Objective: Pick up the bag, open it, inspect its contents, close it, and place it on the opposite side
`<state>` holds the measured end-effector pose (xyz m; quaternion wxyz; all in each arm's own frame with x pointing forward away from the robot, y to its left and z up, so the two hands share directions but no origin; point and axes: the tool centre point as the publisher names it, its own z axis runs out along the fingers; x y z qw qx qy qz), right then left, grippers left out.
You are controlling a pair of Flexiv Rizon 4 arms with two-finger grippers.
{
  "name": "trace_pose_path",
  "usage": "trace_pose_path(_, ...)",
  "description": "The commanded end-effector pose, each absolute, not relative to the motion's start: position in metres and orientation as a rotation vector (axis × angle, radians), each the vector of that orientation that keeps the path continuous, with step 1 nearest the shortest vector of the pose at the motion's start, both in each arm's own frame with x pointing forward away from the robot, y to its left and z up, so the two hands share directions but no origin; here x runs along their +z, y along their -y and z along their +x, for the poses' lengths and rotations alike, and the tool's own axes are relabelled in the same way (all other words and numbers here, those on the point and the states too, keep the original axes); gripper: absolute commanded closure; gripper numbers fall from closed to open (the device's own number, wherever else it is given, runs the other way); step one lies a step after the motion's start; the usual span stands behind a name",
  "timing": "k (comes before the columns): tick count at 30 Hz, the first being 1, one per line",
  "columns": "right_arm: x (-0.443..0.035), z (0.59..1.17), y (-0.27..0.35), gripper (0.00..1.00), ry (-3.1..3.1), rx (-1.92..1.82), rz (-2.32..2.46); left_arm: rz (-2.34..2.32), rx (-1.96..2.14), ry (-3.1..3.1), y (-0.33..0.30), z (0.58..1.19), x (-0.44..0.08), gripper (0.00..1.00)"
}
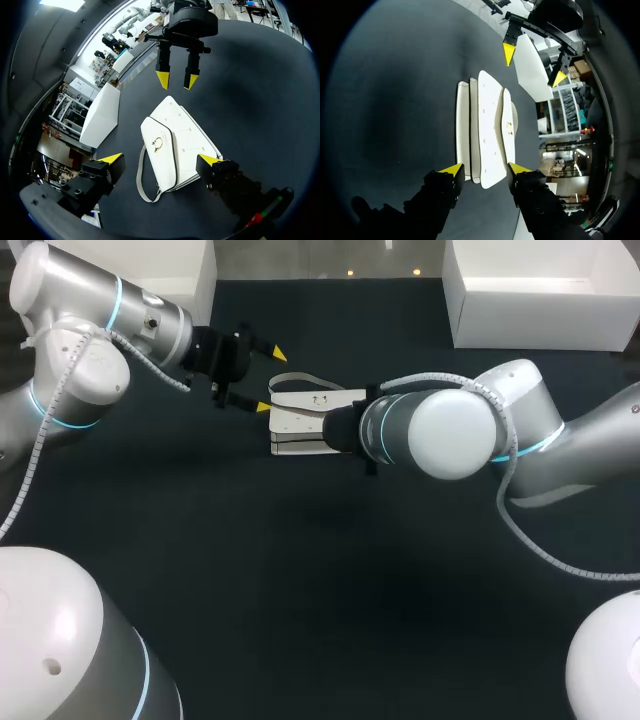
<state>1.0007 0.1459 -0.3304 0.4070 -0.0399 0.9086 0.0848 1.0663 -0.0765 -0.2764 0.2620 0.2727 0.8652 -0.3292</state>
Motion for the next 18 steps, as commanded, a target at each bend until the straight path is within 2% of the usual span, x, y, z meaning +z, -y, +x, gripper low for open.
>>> trace_pose_path(1, -0.345, 1.012, -0.149, 0.57, -2.196, 0.24, -0.124, 0.751, -0.895, -2.355, 0.081, 1.076, -0.279, 0.0)
trace_pose_path(12, -0.357, 1.023, -0.149, 0.62, -2.216, 0.227, -0.153, 0.772, -0.902, -2.377, 0.083, 1.081, -0.282, 0.0)
trace_pose_path(15, -0.36, 1.024, -0.147, 0.69, -2.225, 0.214, -0.156, 0.78, -0.903, -2.384, 0.083, 1.082, -0.284, 0.0)
trace_pose_path(18, -0.362, 1.027, -0.145, 0.69, -2.231, 0.194, -0.151, 0.785, -0.9, -2.393, 0.084, 1.083, -0.286, 0.0)
